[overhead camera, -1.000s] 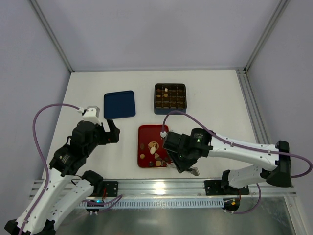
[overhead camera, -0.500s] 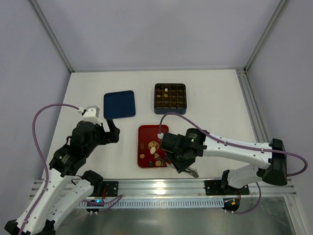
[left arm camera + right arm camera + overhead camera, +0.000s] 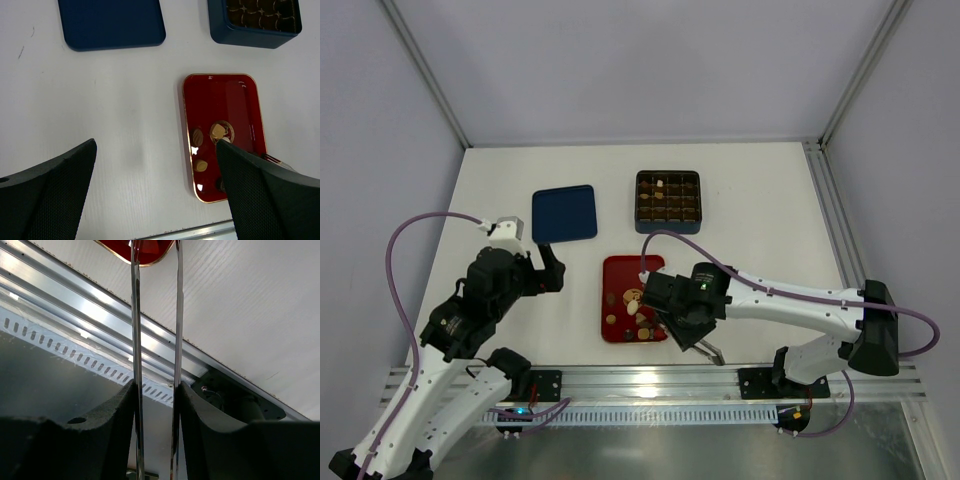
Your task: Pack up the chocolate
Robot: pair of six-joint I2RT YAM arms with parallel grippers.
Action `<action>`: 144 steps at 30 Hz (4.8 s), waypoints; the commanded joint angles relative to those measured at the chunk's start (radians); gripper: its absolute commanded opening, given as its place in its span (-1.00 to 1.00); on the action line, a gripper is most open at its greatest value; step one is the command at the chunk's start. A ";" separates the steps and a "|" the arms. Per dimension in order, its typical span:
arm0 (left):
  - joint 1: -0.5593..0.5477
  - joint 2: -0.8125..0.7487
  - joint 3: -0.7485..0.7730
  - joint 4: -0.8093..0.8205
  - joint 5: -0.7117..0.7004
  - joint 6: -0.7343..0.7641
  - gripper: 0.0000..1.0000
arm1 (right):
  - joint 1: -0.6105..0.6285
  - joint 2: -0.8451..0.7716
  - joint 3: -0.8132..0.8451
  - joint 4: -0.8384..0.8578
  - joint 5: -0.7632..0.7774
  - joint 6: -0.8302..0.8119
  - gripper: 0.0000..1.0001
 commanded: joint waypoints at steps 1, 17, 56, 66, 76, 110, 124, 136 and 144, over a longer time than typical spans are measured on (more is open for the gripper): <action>-0.007 -0.012 -0.004 0.021 -0.024 -0.006 0.99 | -0.008 0.000 0.035 0.027 0.031 -0.015 -0.18; -0.010 -0.013 -0.004 0.020 -0.027 -0.007 0.99 | -0.034 0.018 0.029 0.079 0.033 -0.029 -0.17; -0.014 -0.013 -0.004 0.018 -0.034 -0.007 0.99 | -0.110 -0.037 0.035 0.104 0.040 -0.042 -0.37; -0.014 -0.013 -0.004 0.018 -0.034 -0.009 0.99 | -0.143 -0.074 0.041 0.150 0.028 -0.028 -0.37; -0.014 -0.015 -0.005 0.020 -0.035 -0.009 0.99 | -0.215 -0.104 0.079 0.187 0.029 -0.045 -0.37; -0.016 -0.001 -0.004 0.020 -0.034 -0.009 0.99 | -0.753 0.402 0.544 0.414 0.061 -0.196 -0.37; -0.016 0.005 -0.004 0.018 -0.034 -0.009 0.99 | -0.764 0.462 0.537 0.437 0.082 -0.192 -0.35; -0.016 0.005 -0.004 0.018 -0.034 -0.009 0.99 | -0.766 0.460 0.532 0.443 0.079 -0.189 -0.11; -0.016 0.010 -0.004 0.020 -0.034 -0.010 0.99 | -0.767 0.442 0.532 0.441 0.077 -0.187 -0.10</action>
